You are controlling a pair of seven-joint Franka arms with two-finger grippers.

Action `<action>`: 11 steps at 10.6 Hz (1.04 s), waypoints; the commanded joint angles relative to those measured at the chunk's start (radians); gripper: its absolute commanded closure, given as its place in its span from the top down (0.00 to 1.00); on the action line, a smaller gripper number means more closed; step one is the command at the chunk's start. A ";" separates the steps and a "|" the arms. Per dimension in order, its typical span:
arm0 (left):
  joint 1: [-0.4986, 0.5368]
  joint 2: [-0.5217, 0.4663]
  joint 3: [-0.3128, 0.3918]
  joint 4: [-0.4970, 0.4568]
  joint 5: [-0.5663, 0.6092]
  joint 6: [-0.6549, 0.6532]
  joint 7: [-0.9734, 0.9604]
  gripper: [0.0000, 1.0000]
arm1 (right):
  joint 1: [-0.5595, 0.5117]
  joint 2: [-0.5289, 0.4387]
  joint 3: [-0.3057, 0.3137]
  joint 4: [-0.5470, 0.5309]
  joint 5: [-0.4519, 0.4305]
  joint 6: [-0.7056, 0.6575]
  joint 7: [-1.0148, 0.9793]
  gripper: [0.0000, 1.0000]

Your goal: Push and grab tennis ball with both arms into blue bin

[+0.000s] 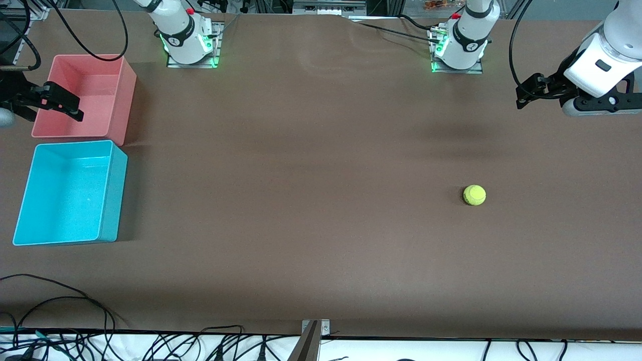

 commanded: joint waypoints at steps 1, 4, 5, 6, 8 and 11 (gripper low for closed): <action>0.006 0.002 -0.002 0.011 -0.003 -0.012 0.008 1.00 | -0.001 -0.022 0.006 -0.024 -0.004 0.001 -0.045 1.00; 0.006 0.003 -0.002 0.011 -0.003 -0.012 0.008 1.00 | -0.001 -0.019 0.006 -0.035 -0.003 0.007 -0.038 1.00; 0.006 0.003 -0.002 0.011 -0.003 -0.012 0.009 1.00 | -0.001 -0.022 0.006 -0.049 0.003 0.011 -0.033 1.00; 0.006 0.003 -0.001 0.011 -0.003 -0.012 0.009 1.00 | -0.001 -0.022 0.000 -0.049 0.020 0.011 -0.026 1.00; 0.007 0.003 -0.001 0.011 -0.003 -0.012 0.009 1.00 | -0.006 -0.024 -0.009 -0.052 0.011 0.025 -0.024 1.00; 0.007 0.003 -0.001 0.011 -0.003 -0.012 0.009 1.00 | -0.006 -0.024 -0.020 -0.067 0.008 0.027 -0.024 1.00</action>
